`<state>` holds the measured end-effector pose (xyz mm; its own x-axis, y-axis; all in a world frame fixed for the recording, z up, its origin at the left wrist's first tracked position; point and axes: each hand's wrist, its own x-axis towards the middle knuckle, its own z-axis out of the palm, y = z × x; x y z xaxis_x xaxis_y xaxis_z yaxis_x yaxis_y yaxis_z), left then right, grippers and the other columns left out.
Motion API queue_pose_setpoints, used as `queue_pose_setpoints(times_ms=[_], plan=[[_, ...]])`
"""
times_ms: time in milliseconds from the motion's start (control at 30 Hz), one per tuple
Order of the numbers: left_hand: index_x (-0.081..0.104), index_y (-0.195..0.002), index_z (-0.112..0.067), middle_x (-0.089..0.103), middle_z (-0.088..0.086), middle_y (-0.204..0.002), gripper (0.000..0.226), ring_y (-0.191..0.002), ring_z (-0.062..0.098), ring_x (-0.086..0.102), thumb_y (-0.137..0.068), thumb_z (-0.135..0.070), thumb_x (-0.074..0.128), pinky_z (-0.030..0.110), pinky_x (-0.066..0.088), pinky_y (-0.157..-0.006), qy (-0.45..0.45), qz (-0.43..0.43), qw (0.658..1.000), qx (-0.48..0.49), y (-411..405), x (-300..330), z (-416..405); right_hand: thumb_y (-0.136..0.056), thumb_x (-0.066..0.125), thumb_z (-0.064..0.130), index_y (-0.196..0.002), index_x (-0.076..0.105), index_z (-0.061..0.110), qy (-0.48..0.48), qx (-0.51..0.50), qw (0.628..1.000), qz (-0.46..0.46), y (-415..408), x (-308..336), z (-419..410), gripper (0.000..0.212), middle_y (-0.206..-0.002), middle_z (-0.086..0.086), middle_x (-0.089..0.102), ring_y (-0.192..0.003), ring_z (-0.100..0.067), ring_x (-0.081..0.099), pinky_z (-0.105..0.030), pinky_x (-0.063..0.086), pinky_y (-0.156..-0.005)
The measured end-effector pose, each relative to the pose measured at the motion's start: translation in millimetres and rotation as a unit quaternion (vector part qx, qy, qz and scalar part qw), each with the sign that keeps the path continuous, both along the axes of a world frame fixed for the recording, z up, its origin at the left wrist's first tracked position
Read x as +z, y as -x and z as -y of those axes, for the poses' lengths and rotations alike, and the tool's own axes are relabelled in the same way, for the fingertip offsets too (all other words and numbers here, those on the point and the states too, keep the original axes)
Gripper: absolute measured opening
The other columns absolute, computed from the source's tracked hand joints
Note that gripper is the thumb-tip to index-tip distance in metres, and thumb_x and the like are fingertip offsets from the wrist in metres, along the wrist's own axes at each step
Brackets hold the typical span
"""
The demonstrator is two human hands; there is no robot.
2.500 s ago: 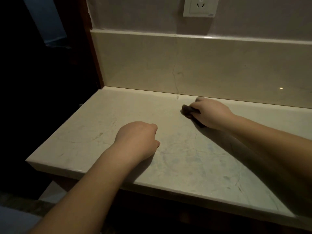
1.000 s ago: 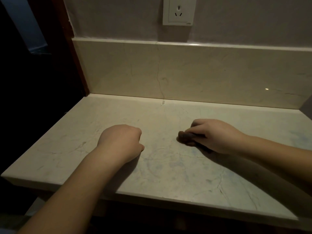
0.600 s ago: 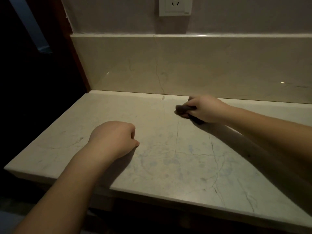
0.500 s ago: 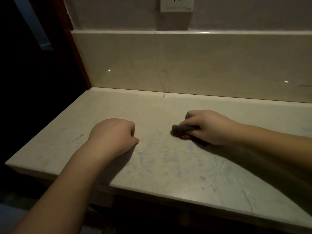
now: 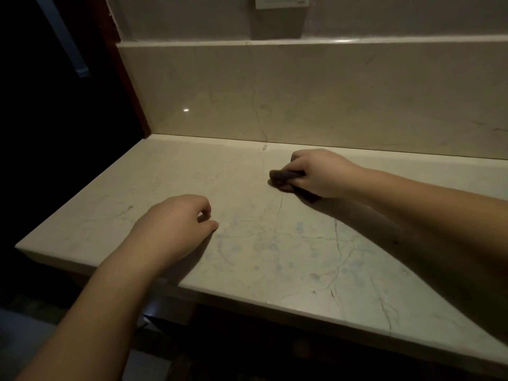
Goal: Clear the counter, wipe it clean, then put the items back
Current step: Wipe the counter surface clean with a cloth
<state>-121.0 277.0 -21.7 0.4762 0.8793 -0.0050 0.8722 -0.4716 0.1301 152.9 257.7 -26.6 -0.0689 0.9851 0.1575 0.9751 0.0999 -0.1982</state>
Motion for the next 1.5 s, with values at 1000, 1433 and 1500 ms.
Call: queue_pose_setpoints(times_ms=[1000,1433,1500], plan=[[0.050,-0.081,-0.022,0.055,0.003,-0.106,0.022,-0.095,0.025,0.054,-0.078,-0.006,0.064,0.036,0.050,-0.075,0.021,-0.049,0.995,-0.089,18,-12,26,-0.094,0.056,0.027,-0.120,0.065,0.028,0.114,0.030,0.993,0.006,102,15,127,0.027,-0.117,0.010,0.057,-0.099,-0.009,0.053,-0.023,0.040,-0.082],[0.047,-0.081,-0.020,0.054,0.004,-0.109,0.020,-0.103,0.026,0.050,-0.084,-0.002,0.054,0.038,0.048,-0.077,0.009,-0.046,0.992,-0.114,24,-17,24,-0.092,0.060,0.026,-0.113,0.068,0.023,0.143,-0.045,0.989,-0.014,109,22,161,0.022,-0.101,0.010,0.054,-0.088,-0.009,0.053,-0.015,0.039,-0.069],[0.049,-0.086,-0.020,0.054,0.003,-0.110,0.020,-0.106,0.025,0.048,-0.085,-0.001,0.051,0.037,0.045,-0.077,0.001,-0.040,0.992,-0.122,25,-17,27,-0.092,0.060,0.025,-0.112,0.068,0.022,0.166,-0.062,0.984,-0.002,99,26,174,0.021,-0.101,0.012,0.054,-0.088,-0.009,0.053,-0.012,0.038,-0.068]])
